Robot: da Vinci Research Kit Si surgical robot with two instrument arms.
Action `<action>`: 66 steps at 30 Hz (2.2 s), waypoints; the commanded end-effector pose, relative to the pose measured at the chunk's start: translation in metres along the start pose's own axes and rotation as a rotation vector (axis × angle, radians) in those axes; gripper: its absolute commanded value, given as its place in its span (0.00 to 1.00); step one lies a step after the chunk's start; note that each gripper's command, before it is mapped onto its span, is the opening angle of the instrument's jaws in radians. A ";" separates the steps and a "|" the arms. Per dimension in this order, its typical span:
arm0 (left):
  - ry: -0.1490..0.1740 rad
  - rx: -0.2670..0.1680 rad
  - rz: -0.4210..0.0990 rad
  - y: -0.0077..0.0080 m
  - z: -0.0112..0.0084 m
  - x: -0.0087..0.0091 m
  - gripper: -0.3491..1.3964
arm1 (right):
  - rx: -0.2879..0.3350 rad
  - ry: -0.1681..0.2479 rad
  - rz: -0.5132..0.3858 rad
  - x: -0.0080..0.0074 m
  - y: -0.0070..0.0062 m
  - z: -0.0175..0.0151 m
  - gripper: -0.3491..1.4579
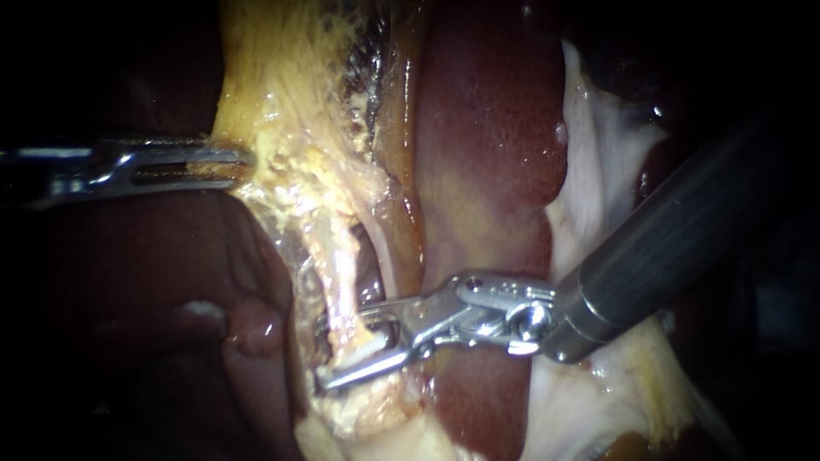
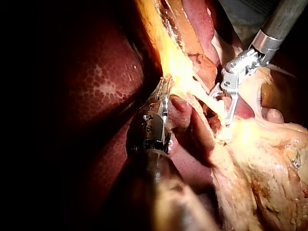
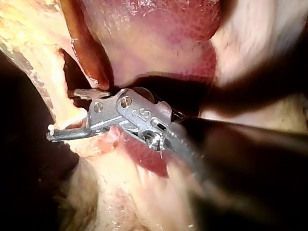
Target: Going back first clip left tube
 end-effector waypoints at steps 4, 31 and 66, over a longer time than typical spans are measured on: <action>0.000 0.000 0.000 -0.0001 0.0000 0.0000 0.00 | -0.009 0.003 -0.017 0.0000 0.0000 -0.0007 0.52; -0.001 0.000 -0.001 -0.0001 -0.0001 0.0000 0.00 | -0.015 0.005 -0.100 0.0002 -0.0007 -0.0033 0.52; -0.029 0.052 -0.005 -0.0015 0.0028 0.0006 0.00 | -0.119 0.018 -0.390 0.0091 -0.0058 -0.0169 0.52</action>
